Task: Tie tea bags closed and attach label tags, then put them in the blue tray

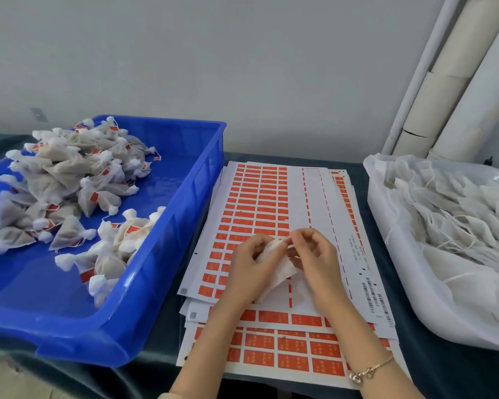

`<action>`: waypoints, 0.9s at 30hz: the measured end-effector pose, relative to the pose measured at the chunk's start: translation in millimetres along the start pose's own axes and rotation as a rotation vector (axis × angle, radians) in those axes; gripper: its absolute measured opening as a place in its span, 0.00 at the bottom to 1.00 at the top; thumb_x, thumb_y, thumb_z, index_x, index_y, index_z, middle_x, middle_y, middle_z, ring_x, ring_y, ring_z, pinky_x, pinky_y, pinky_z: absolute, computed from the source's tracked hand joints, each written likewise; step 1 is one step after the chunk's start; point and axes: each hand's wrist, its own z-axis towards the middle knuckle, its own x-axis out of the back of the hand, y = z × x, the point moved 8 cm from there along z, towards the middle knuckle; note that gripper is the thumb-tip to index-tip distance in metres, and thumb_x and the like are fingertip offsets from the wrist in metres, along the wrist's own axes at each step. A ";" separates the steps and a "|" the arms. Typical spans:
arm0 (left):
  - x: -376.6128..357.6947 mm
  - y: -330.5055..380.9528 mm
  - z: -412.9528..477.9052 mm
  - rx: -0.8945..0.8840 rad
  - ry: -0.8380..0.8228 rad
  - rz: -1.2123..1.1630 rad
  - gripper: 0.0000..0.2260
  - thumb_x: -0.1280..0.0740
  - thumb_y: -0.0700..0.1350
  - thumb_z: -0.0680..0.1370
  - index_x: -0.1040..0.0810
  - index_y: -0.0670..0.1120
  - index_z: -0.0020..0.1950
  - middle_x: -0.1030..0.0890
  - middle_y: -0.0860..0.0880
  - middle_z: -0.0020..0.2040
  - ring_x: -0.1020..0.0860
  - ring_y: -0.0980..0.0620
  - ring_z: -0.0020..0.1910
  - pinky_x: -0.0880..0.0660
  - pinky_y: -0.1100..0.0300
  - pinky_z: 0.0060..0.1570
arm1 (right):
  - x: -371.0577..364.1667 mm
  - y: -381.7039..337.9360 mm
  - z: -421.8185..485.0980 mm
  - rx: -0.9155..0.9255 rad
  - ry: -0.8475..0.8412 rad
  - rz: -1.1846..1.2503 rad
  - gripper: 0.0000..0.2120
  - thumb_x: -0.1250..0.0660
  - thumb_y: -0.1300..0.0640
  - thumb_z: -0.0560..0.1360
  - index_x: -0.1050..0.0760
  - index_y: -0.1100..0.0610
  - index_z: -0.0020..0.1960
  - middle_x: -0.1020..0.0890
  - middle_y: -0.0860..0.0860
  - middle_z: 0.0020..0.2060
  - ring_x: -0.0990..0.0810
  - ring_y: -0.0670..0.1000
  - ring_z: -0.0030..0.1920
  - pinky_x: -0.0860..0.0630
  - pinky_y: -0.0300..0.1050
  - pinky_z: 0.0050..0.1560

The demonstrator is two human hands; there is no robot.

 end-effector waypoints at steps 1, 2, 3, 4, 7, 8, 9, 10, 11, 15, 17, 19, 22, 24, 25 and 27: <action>1.0 1.4 -0.4 0.000 0.008 -0.010 0.06 0.30 0.54 0.75 0.23 0.55 0.49 0.19 0.55 0.41 0.20 0.57 0.41 0.26 0.70 0.37 | 1.6 -0.7 0.1 -0.002 0.008 0.010 0.06 0.35 0.51 0.77 0.23 0.52 0.50 0.16 0.43 0.40 0.17 0.43 0.44 0.23 0.31 0.39; 1.7 3.6 -1.3 -0.010 0.014 -0.024 0.08 0.30 0.54 0.74 0.24 0.56 0.51 0.19 0.56 0.43 0.20 0.57 0.43 0.26 0.69 0.37 | 3.1 -1.2 -0.1 -0.008 0.013 0.026 0.08 0.35 0.50 0.77 0.23 0.53 0.51 0.16 0.43 0.41 0.17 0.43 0.45 0.23 0.31 0.39; 2.0 6.5 -2.0 -0.031 0.016 -0.038 0.11 0.29 0.54 0.74 0.25 0.57 0.54 0.20 0.56 0.45 0.20 0.57 0.44 0.25 0.68 0.38 | 4.1 -1.1 -0.4 -0.023 0.018 0.052 0.09 0.36 0.49 0.77 0.23 0.53 0.52 0.16 0.44 0.42 0.17 0.44 0.46 0.23 0.32 0.40; 1.5 10.0 -2.7 -0.060 0.011 -0.049 0.13 0.30 0.54 0.74 0.26 0.58 0.57 0.20 0.57 0.46 0.21 0.56 0.46 0.24 0.67 0.40 | 4.8 -0.8 -0.7 -0.045 0.024 0.091 0.10 0.36 0.48 0.77 0.23 0.53 0.53 0.16 0.45 0.43 0.17 0.45 0.47 0.22 0.32 0.41; 0.2 22.5 -6.2 -0.197 -0.015 -0.011 0.19 0.29 0.55 0.73 0.27 0.61 0.63 0.23 0.61 0.57 0.23 0.57 0.57 0.23 0.67 0.50 | 2.3 -2.3 -1.3 -0.090 -0.010 0.286 0.11 0.35 0.49 0.75 0.23 0.54 0.53 0.15 0.51 0.44 0.16 0.50 0.48 0.21 0.37 0.42; -0.6 25.7 -7.5 -0.241 -0.027 0.008 0.21 0.29 0.55 0.73 0.28 0.61 0.64 0.24 0.63 0.59 0.25 0.58 0.60 0.25 0.69 0.53 | 0.7 -3.5 -1.0 -0.099 -0.037 0.361 0.11 0.35 0.51 0.75 0.23 0.56 0.53 0.15 0.53 0.45 0.16 0.53 0.48 0.20 0.39 0.43; -2.1 27.3 -8.4 -0.263 -0.045 0.017 0.23 0.28 0.55 0.72 0.28 0.61 0.66 0.24 0.63 0.61 0.26 0.59 0.62 0.26 0.69 0.54 | -0.3 -4.5 -0.7 -0.107 -0.061 0.422 0.10 0.36 0.53 0.76 0.23 0.57 0.54 0.15 0.55 0.47 0.16 0.55 0.49 0.20 0.40 0.44; -4.0 26.9 -8.6 -0.259 -0.064 0.017 0.24 0.28 0.55 0.72 0.29 0.60 0.67 0.24 0.63 0.62 0.26 0.59 0.63 0.26 0.69 0.55 | -0.9 -5.3 -0.5 -0.114 -0.081 0.461 0.11 0.36 0.54 0.77 0.23 0.58 0.55 0.15 0.56 0.48 0.16 0.56 0.50 0.19 0.41 0.45; -5.4 25.6 -8.4 -0.237 -0.077 0.006 0.24 0.28 0.54 0.73 0.28 0.58 0.68 0.23 0.63 0.62 0.26 0.60 0.63 0.25 0.68 0.55 | -1.1 -6.0 -0.5 -0.116 -0.095 0.479 0.11 0.37 0.54 0.77 0.24 0.58 0.56 0.15 0.57 0.49 0.16 0.57 0.51 0.19 0.42 0.45; 0.8 18.7 -5.5 -0.174 0.004 -0.084 0.15 0.39 0.53 0.79 0.19 0.48 0.58 0.17 0.56 0.49 0.20 0.55 0.51 0.23 0.66 0.47 | 0.0 -10.3 -0.9 -0.056 -0.093 0.395 0.10 0.36 0.54 0.76 0.22 0.57 0.53 0.15 0.57 0.46 0.15 0.57 0.48 0.19 0.42 0.43; 3.7 14.5 -5.3 -0.141 0.055 -0.070 0.18 0.42 0.55 0.79 0.19 0.44 0.47 0.20 0.52 0.38 0.22 0.55 0.39 0.26 0.67 0.38 | 5.0 -11.4 -1.0 -0.014 -0.021 0.257 0.08 0.35 0.53 0.76 0.22 0.57 0.50 0.15 0.53 0.42 0.15 0.53 0.43 0.20 0.41 0.39; 5.7 9.3 -5.1 -0.074 0.098 -0.070 0.19 0.43 0.55 0.79 0.23 0.41 0.40 0.24 0.49 0.34 0.26 0.57 0.34 0.30 0.70 0.33 | 10.1 -9.1 -0.1 0.007 0.042 0.099 0.05 0.33 0.53 0.77 0.21 0.55 0.48 0.16 0.47 0.39 0.17 0.48 0.39 0.22 0.37 0.35; 5.7 1.4 -2.9 0.010 0.096 -0.097 0.17 0.41 0.51 0.81 0.26 0.43 0.38 0.25 0.49 0.33 0.28 0.60 0.32 0.32 0.74 0.32 | 6.9 2.5 0.1 -0.040 0.010 -0.073 0.04 0.34 0.53 0.78 0.22 0.53 0.49 0.16 0.44 0.39 0.17 0.45 0.38 0.23 0.33 0.34; 5.3 -2.1 -0.9 0.027 0.068 -0.110 0.14 0.38 0.49 0.81 0.24 0.42 0.39 0.24 0.49 0.34 0.27 0.61 0.33 0.30 0.74 0.34 | 5.4 9.0 -0.3 -0.070 -0.001 -0.143 0.04 0.34 0.53 0.78 0.22 0.53 0.49 0.16 0.44 0.37 0.17 0.45 0.36 0.24 0.32 0.33; 4.6 -2.2 -0.4 0.033 0.055 -0.113 0.11 0.36 0.49 0.80 0.22 0.44 0.41 0.22 0.51 0.36 0.25 0.61 0.36 0.29 0.75 0.35 | 5.6 9.6 -0.3 -0.069 0.005 -0.162 0.04 0.34 0.53 0.78 0.22 0.52 0.48 0.16 0.44 0.35 0.18 0.45 0.35 0.24 0.32 0.32; 1.4 2.6 -0.9 0.034 0.019 -0.098 0.03 0.30 0.51 0.75 0.20 0.52 0.44 0.19 0.57 0.40 0.22 0.62 0.41 0.27 0.75 0.38 | 5.5 7.6 -0.3 -0.060 0.006 -0.155 0.03 0.34 0.53 0.78 0.22 0.52 0.48 0.17 0.45 0.33 0.18 0.46 0.33 0.23 0.33 0.32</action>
